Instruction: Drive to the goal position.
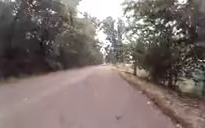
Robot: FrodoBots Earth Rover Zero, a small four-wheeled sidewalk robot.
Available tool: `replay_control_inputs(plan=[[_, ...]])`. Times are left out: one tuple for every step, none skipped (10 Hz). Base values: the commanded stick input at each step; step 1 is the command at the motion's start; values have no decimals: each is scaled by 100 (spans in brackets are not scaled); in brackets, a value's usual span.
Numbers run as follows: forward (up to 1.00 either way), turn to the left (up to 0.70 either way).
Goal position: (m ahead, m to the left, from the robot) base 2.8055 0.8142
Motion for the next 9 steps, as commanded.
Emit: replay_control_inputs(plan=[[70,0],[70,0],[70,0],[70,0],[70,0],[70,0],[70,0],[70,0],[70,0]])
